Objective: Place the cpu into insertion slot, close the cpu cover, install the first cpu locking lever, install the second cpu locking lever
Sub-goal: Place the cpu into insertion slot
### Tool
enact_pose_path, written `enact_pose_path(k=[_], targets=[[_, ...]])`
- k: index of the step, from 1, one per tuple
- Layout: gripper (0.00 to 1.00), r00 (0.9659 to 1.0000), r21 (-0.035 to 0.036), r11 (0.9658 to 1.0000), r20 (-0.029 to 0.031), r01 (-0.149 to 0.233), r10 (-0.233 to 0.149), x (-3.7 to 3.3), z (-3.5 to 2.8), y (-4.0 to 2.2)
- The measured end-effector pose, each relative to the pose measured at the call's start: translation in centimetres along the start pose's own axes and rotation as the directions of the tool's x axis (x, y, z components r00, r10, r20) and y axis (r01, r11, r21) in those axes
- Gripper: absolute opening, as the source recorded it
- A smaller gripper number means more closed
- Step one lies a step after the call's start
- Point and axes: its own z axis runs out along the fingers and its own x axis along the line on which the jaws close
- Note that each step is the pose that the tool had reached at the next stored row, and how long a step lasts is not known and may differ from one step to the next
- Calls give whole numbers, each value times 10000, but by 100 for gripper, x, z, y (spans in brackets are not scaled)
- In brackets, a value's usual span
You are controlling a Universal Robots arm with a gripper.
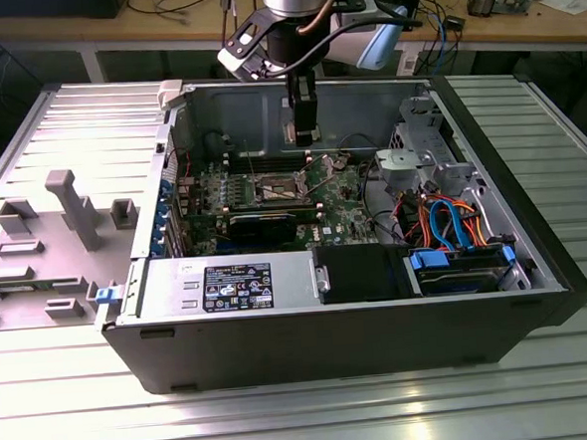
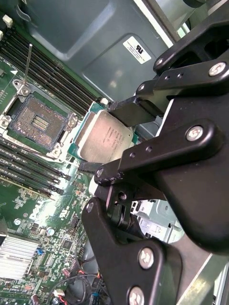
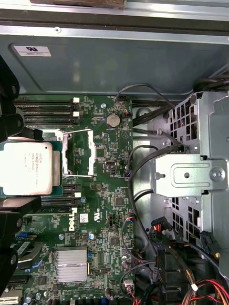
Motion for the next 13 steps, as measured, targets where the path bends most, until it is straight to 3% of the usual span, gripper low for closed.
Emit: enact_pose_path(k=[7, 13], targets=[[54, 10000, 50, 10000, -9, 67, -67, 0, 12, -3], [54, 9993, 65, 9993, -43, 360, -359, 1, 92, -64]])
